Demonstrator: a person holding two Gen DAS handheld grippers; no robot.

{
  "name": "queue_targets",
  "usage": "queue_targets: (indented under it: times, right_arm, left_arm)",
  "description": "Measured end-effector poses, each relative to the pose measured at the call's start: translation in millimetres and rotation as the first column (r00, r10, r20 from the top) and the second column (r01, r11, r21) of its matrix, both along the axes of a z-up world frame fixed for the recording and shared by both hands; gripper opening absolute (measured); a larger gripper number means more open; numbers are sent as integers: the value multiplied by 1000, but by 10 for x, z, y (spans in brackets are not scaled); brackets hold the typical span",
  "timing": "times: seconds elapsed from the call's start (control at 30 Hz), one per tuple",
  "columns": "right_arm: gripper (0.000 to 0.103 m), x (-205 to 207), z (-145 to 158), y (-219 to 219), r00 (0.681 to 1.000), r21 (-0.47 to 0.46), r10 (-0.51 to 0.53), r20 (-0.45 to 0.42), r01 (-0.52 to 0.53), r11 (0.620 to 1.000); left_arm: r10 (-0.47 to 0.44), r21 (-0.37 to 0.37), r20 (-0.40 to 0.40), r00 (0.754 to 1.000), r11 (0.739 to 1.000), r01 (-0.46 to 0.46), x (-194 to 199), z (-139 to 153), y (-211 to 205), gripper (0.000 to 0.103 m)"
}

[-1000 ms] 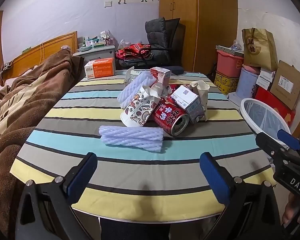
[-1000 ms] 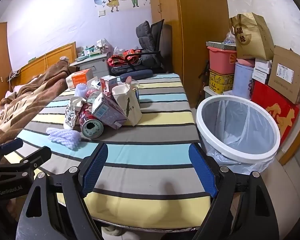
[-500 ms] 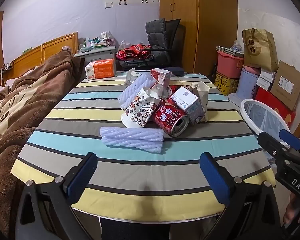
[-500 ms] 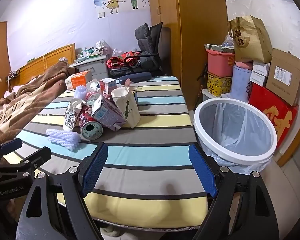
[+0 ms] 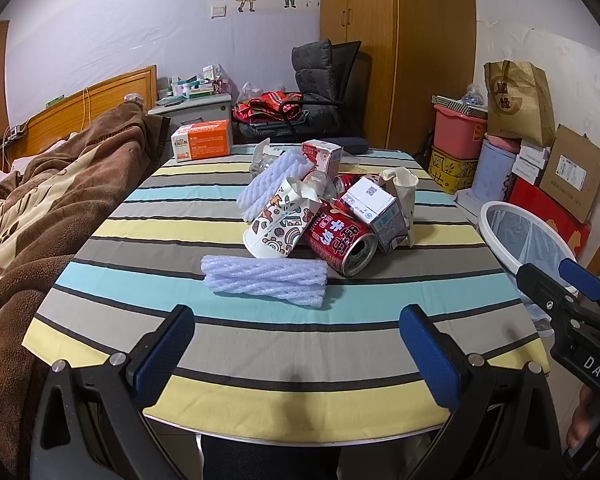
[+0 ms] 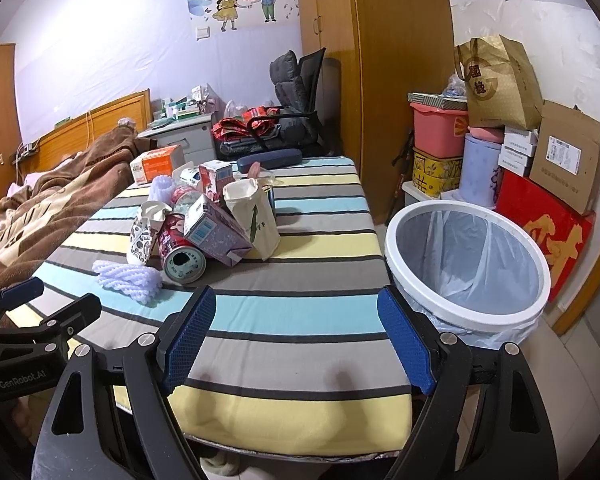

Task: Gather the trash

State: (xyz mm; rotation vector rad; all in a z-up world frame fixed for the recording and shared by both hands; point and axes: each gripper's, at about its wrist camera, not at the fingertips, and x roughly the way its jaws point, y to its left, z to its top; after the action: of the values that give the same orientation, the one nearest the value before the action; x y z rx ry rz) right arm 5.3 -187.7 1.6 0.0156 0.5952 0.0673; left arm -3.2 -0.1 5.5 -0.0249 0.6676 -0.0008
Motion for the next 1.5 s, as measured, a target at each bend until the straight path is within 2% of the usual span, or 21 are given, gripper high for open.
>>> queue_targets:
  times: [1.5]
  right_arm:
    - [85,-11,24,5,1000,-9,0,6,0,1000]
  left_arm:
    - [2,-17,6,1000,1000,-2,-37,36,11,103]
